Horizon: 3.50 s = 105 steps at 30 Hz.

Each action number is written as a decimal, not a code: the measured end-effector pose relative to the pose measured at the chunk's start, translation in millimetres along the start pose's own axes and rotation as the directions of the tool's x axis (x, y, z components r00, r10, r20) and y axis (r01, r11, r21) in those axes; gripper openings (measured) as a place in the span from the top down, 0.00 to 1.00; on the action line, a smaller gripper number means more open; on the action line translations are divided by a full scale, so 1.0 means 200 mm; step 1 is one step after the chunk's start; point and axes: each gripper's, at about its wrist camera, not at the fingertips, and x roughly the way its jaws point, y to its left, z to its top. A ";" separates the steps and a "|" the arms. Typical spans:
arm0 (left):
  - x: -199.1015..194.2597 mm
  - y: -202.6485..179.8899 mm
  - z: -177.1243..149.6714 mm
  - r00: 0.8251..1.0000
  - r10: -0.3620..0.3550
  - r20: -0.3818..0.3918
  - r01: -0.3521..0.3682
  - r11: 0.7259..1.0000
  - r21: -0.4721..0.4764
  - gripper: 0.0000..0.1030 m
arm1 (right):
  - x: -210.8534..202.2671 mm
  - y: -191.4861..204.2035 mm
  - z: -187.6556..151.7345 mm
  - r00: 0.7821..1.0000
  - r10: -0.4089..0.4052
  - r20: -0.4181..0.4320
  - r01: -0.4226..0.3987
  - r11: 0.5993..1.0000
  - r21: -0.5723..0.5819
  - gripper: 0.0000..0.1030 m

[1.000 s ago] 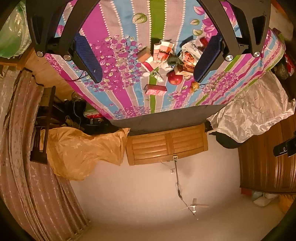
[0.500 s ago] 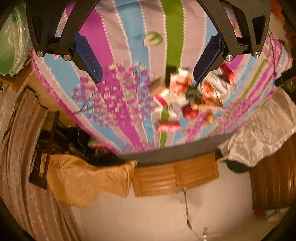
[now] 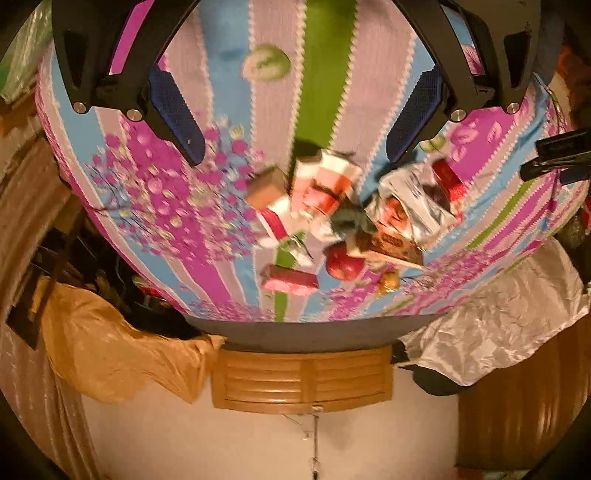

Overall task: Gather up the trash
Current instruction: 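Grasp the red-and-white cigarette box with left gripper while right grasps orange paper cup, then carry both items to the green bin and open both grippers over it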

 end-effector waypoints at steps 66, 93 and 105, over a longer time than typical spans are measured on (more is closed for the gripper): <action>-0.71 -1.40 0.21 0.782 -0.623 0.003 0.539 0.679 0.498 0.79 | -1.26 -1.23 0.05 0.958 -0.236 0.162 0.150 0.895 0.421 0.88; -1.29 -2.89 -0.68 0.540 -0.752 -0.379 0.605 0.033 0.796 0.78 | -1.92 -2.14 -0.77 0.711 -0.665 -0.229 0.645 0.487 0.589 0.88; -1.27 -2.98 -0.82 0.566 -0.713 -0.414 0.591 0.000 0.807 0.78 | -1.89 -2.17 -0.88 0.713 -0.658 -0.244 0.643 0.474 0.602 0.88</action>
